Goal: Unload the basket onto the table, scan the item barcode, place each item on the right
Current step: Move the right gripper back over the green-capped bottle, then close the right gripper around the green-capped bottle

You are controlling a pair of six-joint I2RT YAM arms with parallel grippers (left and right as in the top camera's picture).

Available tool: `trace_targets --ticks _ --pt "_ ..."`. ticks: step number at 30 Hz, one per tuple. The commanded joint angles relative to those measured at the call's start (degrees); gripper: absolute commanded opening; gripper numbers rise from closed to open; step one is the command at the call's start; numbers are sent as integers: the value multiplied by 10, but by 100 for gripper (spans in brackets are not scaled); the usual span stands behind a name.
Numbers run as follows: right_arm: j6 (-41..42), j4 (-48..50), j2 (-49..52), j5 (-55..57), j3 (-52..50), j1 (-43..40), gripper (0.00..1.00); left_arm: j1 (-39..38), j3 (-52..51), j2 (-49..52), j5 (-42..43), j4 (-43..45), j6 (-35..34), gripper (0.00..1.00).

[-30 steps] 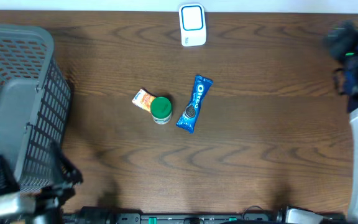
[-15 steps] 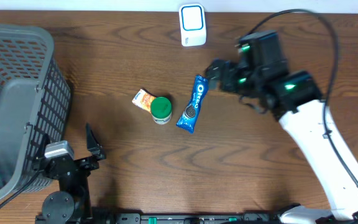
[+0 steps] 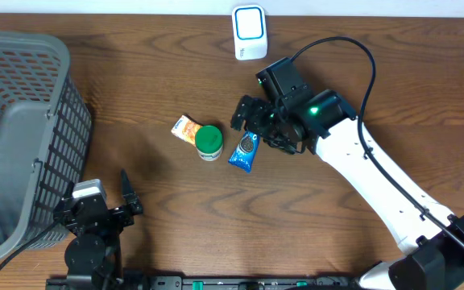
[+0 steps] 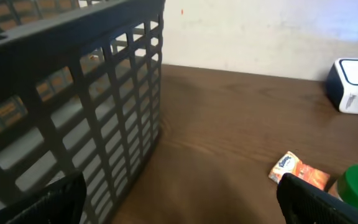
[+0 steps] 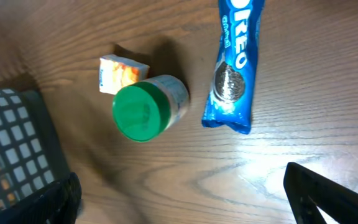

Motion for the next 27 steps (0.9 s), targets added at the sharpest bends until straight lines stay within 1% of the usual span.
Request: trace_targets --ticks 1,3,8,13,17,22,27 --pt "48 31 -2 -45 0 0 99 -2 0 1 -5 1 9 98" --pt "76 51 -2 -74 0 0 99 -2 -1 1 -5 -2 9 98" --pt "218 64 7 -68 0 10 99 -2 -22 1 -5 13 -2 98" --pt "335 87 47 -71 0 20 99 -2 -63 1 4 51 -41 98" --pt "387 126 75 -85 0 20 99 -2 -87 1 52 84 -40 98" --pt "475 172 107 -102 0 27 99 -2 -115 1 56 98 -41 98" --pt "556 172 127 -106 0 47 97 -2 -125 1 56 98 -41 98"
